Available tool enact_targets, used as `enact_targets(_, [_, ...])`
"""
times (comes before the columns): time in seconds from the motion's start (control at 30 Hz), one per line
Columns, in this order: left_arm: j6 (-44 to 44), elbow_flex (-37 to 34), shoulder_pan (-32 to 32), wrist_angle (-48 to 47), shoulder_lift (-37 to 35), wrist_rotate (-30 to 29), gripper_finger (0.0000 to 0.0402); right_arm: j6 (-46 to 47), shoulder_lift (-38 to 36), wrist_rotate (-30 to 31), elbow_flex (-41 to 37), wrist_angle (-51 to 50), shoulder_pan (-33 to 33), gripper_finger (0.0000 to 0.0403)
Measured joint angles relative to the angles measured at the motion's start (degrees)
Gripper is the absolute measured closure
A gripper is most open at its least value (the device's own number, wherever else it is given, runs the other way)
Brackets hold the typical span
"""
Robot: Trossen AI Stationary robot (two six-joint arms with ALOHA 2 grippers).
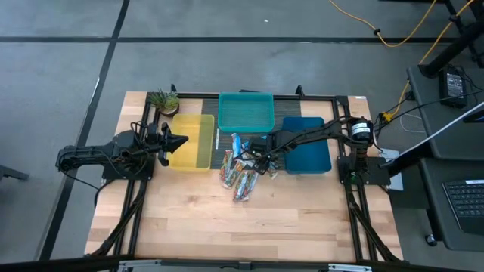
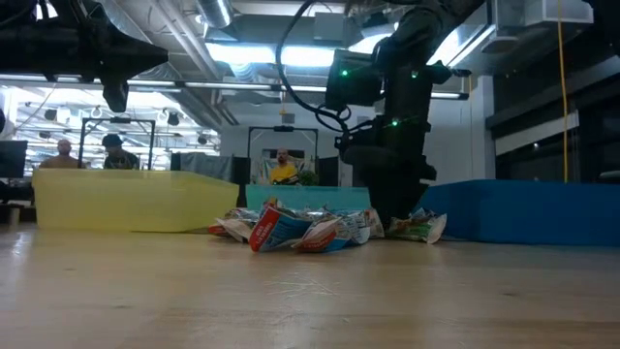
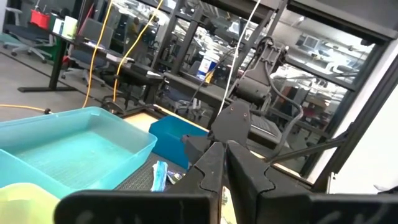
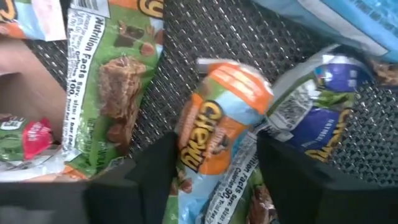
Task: Pick and place Granola Bars by type
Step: Put the right yellow granola bar into the blue bin
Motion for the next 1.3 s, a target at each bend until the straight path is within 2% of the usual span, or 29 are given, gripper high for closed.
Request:
enact_targets(0.17, [0.0, 0.0, 0.0, 0.0, 0.0, 0.0, 0.0388, -2.1, -0.2, -0.1, 6.4, -7.0, 0.0, 0.0267])
enact_targets(0.43, [0.1, 0.0, 0.0, 0.0, 0.0, 0.0, 0.0388, -9.3, -0.3, 1.5, 25.2, -20.7, 0.0, 0.0388])
enact_targets(0.57, [0.2, 0.0, 0.0, 0.0, 0.0, 0.0, 0.0388, -10.8, -0.6, 4.6, 33.3, -27.0, 0.0, 0.0392])
enact_targets(0.73, [0.2, 0.0, 0.0, -0.1, 0.0, 0.0, 0.0388, -12.1, -1.9, 5.9, 40.1, -30.0, 0.0, 0.0397])
enact_targets(0.83, [0.2, 0.0, 0.0, -0.1, 0.0, 0.0, 0.0388, -11.6, -3.0, 10.3, 42.6, -35.2, 0.0, 0.0396])
enact_targets(1.0, [0.2, 0.0, 0.0, -0.3, 0.0, 0.0, 0.0388, -5.4, -6.9, 15.4, 41.4, -51.0, -0.8, 0.0398])
enact_targets(1.17, [0.2, 0.0, 0.0, -0.6, 0.0, 0.0, 0.0388, 0.0, -18.2, 15.3, 30.4, -47.5, -1.2, 0.0396])
enact_targets(1.3, [0.7, 0.0, 0.0, -1.4, 0.1, -0.3, 0.0388, 7.0, -27.5, 14.9, 16.1, -46.4, -3.5, 0.0399])
